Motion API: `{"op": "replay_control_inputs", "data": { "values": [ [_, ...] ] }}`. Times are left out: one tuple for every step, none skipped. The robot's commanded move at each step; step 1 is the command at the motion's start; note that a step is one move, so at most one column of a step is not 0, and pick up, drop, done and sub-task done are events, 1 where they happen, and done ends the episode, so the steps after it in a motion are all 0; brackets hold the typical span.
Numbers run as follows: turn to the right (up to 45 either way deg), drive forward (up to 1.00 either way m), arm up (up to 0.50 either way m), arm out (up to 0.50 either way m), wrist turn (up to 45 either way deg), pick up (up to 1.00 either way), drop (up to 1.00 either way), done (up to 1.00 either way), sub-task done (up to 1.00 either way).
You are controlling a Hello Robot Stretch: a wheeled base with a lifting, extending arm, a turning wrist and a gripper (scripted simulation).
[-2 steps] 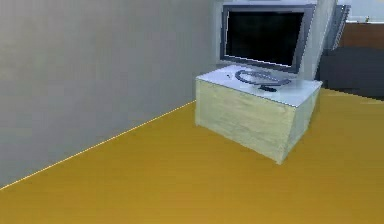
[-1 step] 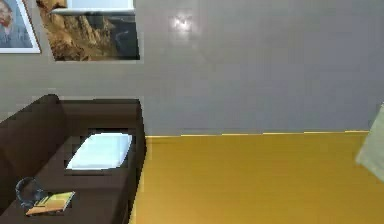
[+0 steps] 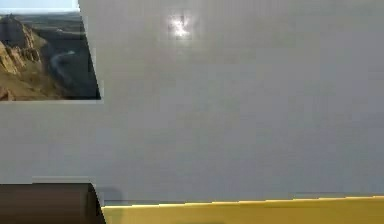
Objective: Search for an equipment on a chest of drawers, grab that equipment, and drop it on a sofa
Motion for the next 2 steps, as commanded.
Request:
{"op": "replay_control_inputs", "data": {
  "values": [
    [-45.0, 0.00, 0.00, 0.00, 0.0, 0.00, 0.00, 0.00, 0.00],
    [-45.0, 0.00, 0.00, 0.00, 0.0, 0.00, 0.00, 0.00, 0.00]
  ]
}}
